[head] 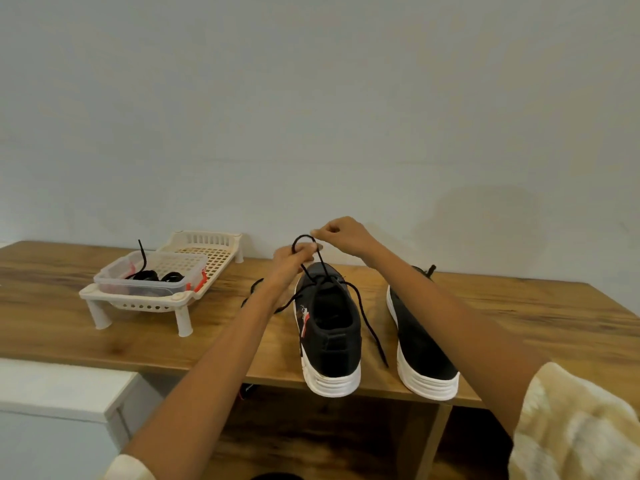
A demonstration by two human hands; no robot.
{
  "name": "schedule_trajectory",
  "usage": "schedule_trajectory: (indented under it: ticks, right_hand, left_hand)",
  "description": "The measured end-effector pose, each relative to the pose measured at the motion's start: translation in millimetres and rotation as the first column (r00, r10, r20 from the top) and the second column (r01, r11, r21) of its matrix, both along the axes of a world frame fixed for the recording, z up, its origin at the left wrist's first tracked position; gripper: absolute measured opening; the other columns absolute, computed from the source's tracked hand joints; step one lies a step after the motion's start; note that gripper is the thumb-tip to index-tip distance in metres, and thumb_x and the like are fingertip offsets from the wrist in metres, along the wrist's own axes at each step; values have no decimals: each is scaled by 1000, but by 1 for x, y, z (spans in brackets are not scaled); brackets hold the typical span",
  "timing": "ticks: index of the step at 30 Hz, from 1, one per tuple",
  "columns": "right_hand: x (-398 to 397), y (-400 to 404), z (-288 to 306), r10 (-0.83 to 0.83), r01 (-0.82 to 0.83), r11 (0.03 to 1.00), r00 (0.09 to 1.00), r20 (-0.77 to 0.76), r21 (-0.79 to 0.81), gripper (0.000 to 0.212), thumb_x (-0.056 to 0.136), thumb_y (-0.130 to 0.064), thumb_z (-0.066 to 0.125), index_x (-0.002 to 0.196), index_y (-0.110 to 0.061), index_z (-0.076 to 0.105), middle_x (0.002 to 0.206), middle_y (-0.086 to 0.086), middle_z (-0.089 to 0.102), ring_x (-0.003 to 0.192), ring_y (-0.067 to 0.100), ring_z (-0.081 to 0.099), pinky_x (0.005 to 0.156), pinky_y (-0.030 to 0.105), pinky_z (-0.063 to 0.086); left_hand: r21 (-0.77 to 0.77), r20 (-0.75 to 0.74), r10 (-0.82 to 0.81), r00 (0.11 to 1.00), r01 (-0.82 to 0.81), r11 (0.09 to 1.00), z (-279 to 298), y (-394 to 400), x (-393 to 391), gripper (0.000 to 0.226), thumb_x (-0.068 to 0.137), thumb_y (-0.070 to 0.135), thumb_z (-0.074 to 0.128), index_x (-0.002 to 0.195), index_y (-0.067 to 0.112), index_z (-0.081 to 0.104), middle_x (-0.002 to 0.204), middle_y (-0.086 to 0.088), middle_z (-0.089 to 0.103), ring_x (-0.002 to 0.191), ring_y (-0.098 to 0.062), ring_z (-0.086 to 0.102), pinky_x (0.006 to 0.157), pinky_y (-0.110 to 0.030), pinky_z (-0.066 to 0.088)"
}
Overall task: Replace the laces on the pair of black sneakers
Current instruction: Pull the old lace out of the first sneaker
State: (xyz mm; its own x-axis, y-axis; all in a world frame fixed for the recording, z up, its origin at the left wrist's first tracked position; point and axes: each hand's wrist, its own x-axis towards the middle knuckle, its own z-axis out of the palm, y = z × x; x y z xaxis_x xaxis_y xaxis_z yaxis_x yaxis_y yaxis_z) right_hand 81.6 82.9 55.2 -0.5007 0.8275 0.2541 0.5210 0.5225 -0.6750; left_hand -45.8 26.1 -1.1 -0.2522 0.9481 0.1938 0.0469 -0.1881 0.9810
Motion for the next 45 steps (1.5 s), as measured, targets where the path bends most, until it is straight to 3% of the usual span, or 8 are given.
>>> schedule_trajectory:
  ticks: [4,9,16,22,32,35,39,45]
  right_hand:
    - [25,-11,-15,106,-98,981,993,42,-170,44,92,-43,56,106,-4,70,103,6,67,98,25,60,83,32,47]
    - [21,-14,-15,101,-98,994,993,60,-43,19,84,-29,71,89,-11,76,92,7,73,94,32,64,79,36,50]
    - [-5,-21,57,17,-10,1000,956,-291,24,24,84,-30,71,92,-8,76,102,1,72,94,7,63,80,21,46]
    - [-9,-28,50,38,-40,999,965,-261,-3,28,87,-33,67,99,-8,73,103,0,70,95,8,60,73,16,43]
    - [7,-22,-20,84,-105,993,954,287,59,23,87,-27,67,100,-10,74,98,7,72,78,11,60,66,18,42]
    - [4,-19,-13,15,-42,994,968,251,101,22,87,-26,68,95,-7,75,91,10,73,63,8,55,60,18,43]
    - [-2,-27,22,-62,67,997,985,-164,25,23,87,-23,69,94,-3,74,77,10,70,62,13,60,64,24,53]
    - [-19,-34,36,-18,17,1000,995,-98,-17,25,86,-22,70,104,-4,66,81,10,68,62,11,62,55,18,52]
  left_hand:
    - [74,144,109,984,-120,990,33,8,-3,15,95,28,55,98,21,68,97,9,64,83,-9,59,76,-25,45]
    - [73,213,153,965,-171,983,42,8,-4,17,96,27,54,102,19,68,94,6,63,79,-9,59,79,-29,43]
    - [-19,132,-136,982,140,990,14,-3,-5,43,94,47,47,125,18,55,118,-2,63,104,-21,61,90,-38,49]
    - [93,84,-89,993,81,992,37,-6,2,21,95,23,56,106,9,67,87,-4,71,71,-16,69,77,-31,57]
    - [155,394,-9,919,-57,986,68,-11,-20,33,103,27,36,109,5,61,55,3,60,43,-8,51,52,-25,53]
    - [125,219,69,973,-98,987,61,-11,-22,35,104,26,35,114,5,61,57,1,44,43,-7,34,42,-19,35]
    - [94,-394,53,918,-17,995,45,-17,-19,22,101,22,44,97,12,63,65,6,47,53,-8,40,50,-17,34]
    - [52,-353,82,932,-68,996,27,-18,-15,20,98,17,48,101,6,65,71,0,60,52,-4,52,51,-16,43]
